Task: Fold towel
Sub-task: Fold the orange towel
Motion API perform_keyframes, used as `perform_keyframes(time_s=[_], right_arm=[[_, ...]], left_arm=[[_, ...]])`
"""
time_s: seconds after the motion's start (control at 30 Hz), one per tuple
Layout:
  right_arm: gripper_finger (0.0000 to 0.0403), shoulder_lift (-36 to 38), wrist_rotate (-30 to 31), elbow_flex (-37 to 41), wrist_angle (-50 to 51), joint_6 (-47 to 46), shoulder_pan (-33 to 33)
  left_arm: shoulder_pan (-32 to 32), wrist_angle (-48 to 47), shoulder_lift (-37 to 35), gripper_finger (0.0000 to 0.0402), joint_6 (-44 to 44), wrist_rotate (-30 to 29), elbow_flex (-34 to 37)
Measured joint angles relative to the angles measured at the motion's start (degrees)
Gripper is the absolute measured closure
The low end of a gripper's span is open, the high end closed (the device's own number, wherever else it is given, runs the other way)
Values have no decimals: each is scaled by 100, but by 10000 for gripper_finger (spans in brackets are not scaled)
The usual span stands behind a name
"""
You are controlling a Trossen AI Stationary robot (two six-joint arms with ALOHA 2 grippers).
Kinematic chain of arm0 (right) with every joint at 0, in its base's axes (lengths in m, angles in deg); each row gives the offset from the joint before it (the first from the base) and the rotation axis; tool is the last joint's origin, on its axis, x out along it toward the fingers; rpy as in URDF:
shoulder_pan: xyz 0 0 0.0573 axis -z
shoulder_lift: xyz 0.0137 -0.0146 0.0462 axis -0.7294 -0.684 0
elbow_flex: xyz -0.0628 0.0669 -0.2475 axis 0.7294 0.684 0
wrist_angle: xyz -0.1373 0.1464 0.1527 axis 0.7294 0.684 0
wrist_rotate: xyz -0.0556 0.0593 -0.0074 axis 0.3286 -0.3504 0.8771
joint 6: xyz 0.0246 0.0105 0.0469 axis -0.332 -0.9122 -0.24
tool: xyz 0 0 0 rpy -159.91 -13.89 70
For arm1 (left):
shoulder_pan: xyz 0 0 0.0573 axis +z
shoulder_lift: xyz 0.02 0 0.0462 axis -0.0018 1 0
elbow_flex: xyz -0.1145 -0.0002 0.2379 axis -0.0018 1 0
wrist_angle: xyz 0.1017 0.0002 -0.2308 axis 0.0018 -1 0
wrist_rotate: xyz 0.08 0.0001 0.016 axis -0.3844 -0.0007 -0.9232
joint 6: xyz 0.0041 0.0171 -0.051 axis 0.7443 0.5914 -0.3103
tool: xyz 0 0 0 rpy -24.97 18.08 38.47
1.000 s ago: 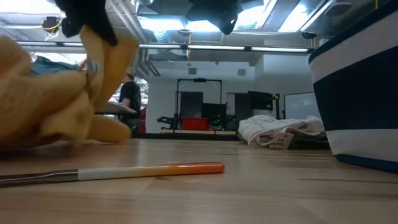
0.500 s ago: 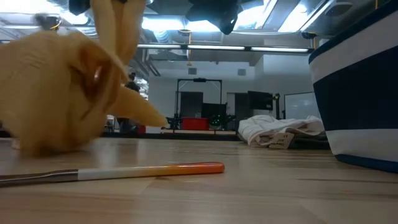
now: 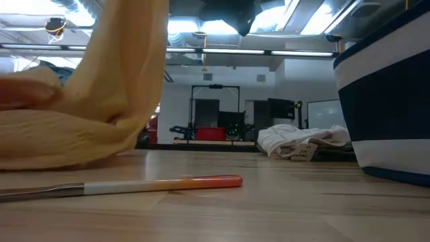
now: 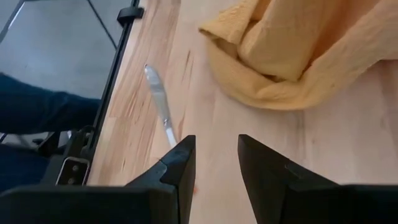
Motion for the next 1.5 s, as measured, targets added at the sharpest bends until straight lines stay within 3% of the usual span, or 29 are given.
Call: perform_keyframes(time_s=[0.27,0.5,0.63,1.37,1.5], right_arm=[[278,128,282,-66,-963,-1,0],[279,369,1884,-907,-965,497,2],[278,377,2288,-1354,-1050,816,7],[279,310,2248,-1412,-1317,1092,195],[279,272,1868,-1412,-1345,1092,203]], left_arm=[[-5,138,-136,401,684,28,0],[-119,-92,-124,401,679,220,0],[-211,17,-123,401,663,218,0],[-669,1135,478,401,1311,220,0],[-671,1565,497,401,1640,222,0]])
